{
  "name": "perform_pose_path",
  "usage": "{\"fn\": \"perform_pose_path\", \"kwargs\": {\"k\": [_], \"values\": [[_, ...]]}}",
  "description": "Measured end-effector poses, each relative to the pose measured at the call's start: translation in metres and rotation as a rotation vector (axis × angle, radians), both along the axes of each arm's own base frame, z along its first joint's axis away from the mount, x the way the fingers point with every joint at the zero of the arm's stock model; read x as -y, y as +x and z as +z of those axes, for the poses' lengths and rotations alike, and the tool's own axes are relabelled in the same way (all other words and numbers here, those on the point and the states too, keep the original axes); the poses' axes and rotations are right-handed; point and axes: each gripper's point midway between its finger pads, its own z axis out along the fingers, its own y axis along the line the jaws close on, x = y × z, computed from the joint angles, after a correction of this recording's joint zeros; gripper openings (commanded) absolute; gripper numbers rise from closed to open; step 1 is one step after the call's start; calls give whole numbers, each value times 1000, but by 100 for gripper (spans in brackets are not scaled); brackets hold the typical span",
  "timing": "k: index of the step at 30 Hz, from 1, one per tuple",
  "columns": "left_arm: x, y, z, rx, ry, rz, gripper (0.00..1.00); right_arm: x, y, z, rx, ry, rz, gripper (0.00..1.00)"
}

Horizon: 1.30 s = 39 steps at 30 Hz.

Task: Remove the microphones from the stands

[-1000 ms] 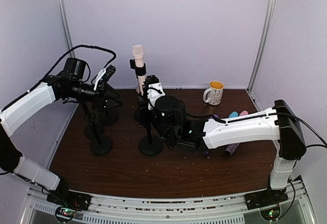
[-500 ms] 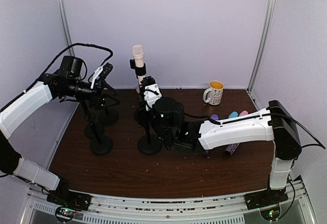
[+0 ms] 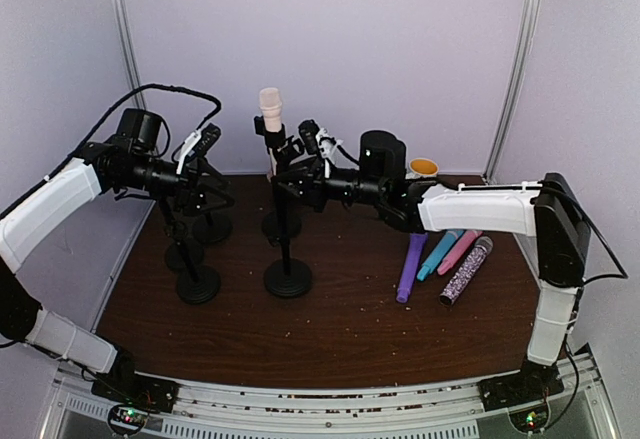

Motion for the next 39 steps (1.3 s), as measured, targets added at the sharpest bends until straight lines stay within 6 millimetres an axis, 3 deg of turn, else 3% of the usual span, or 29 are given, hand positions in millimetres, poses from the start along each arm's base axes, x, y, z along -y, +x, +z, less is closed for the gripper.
{"fn": "perform_pose_path", "kwargs": {"k": [9,11,14,17,20,26,28,29,34,39], "values": [[-2,0,0,2,6,3,68,-3,-37,31,42,-88,323,0],[-2,1,0,2,6,4,68,-1,-43,30,66,-111,358,0],[-3,1,0,4,6,6,68,3,-46,12,77,-169,386,1],[-3,0,1,10,7,5,68,9,-46,-11,62,-228,397,11],[-4,-2,2,12,9,5,68,14,-46,-14,93,-232,415,33],[-6,-4,5,22,9,7,69,22,-43,-30,149,-278,412,65],[-6,-4,6,24,9,7,69,27,-43,-41,153,-304,403,79],[-6,-4,6,25,9,7,69,30,-43,-45,161,-318,395,97],[-6,-4,6,27,9,8,70,49,-50,-50,192,-361,333,100],[-7,-5,9,36,9,11,75,68,-49,-25,221,-351,204,100]]}}
